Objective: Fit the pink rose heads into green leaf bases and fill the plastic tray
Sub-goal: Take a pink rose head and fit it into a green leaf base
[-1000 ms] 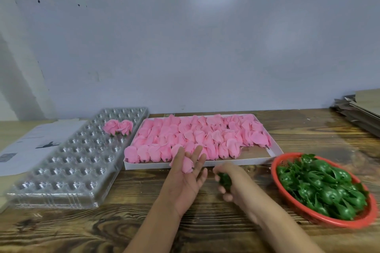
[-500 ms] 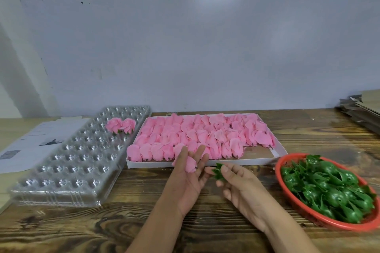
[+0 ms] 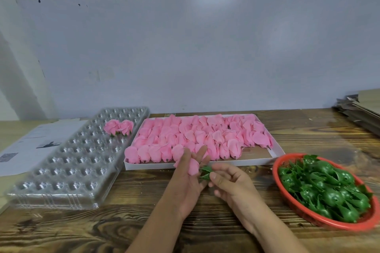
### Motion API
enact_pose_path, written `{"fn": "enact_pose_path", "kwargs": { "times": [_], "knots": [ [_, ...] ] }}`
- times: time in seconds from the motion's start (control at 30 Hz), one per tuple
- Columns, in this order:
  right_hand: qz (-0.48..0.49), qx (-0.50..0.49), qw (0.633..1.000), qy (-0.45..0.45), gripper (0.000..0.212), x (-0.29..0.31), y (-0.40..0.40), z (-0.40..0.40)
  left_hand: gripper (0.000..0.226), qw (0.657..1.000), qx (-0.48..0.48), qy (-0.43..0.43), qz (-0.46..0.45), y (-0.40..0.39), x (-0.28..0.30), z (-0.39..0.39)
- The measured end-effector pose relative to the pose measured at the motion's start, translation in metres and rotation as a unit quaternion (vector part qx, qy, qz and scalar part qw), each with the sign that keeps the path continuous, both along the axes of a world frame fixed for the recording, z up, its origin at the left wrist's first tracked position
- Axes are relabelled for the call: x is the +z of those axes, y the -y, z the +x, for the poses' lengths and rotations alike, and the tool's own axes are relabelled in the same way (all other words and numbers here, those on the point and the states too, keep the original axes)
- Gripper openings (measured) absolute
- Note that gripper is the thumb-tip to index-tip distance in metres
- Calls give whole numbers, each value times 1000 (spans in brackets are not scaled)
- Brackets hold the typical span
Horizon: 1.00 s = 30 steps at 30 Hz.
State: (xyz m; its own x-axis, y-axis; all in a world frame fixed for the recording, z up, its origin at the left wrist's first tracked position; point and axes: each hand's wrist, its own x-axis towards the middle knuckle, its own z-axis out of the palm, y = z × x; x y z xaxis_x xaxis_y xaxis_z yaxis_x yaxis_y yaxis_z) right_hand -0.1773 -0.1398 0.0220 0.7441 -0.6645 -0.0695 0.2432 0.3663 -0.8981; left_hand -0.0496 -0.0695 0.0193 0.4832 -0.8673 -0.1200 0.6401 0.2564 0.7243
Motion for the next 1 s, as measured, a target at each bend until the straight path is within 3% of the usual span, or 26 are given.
{"fn": "enact_pose_path", "kwargs": {
  "times": [0.47, 0.8, 1.0],
  "knots": [
    [-27, -26, 999, -22, 21, 2, -8, 2, 31, 999, 8, -30, -15, 3, -2, 1],
    [-47, -29, 998, -33, 23, 7, -11, 2, 36, 1000, -2, -12, 7, 5, -6, 3],
    [2, -33, 999, -7, 22, 7, -11, 3, 43, 1000, -15, -2, 24, 4, -6, 2]
  ]
}}
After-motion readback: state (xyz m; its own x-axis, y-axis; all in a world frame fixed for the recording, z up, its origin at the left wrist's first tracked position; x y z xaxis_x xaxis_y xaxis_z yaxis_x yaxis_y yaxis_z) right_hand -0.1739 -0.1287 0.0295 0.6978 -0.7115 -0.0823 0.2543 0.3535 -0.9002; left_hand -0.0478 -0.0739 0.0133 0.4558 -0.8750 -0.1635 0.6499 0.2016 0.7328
